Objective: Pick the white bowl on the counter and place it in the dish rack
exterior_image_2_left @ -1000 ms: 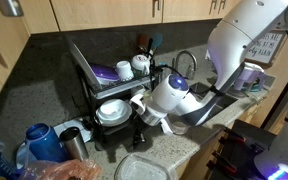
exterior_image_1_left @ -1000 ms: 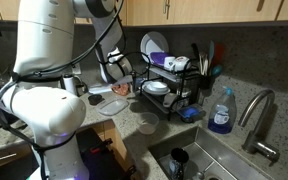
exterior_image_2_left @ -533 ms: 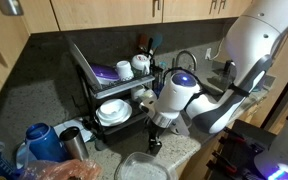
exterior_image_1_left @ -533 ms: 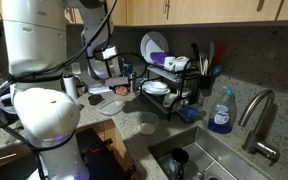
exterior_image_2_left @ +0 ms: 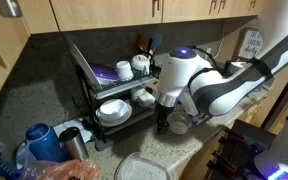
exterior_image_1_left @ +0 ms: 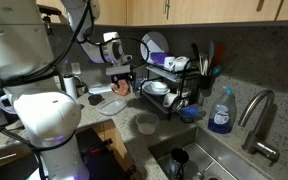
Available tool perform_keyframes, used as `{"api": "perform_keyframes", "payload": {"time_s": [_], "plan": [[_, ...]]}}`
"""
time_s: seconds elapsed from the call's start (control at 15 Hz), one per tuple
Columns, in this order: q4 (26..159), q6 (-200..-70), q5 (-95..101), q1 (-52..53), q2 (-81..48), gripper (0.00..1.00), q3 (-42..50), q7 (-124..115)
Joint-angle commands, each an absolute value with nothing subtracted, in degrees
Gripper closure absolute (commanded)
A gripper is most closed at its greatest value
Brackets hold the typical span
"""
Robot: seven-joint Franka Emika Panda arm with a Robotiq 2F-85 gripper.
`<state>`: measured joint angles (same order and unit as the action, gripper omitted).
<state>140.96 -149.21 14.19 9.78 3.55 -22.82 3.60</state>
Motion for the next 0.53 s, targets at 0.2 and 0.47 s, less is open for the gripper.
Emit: {"api": "perform_keyframes", "payload": {"time_s": [0.2,0.47], "plan": [[141.51,-149.03,14.35,12.24,3.96,0.00,-20.43,3.54],[141.48,-148.46,15.17,12.48,3.95,0.00,-19.76,1.31]]}}
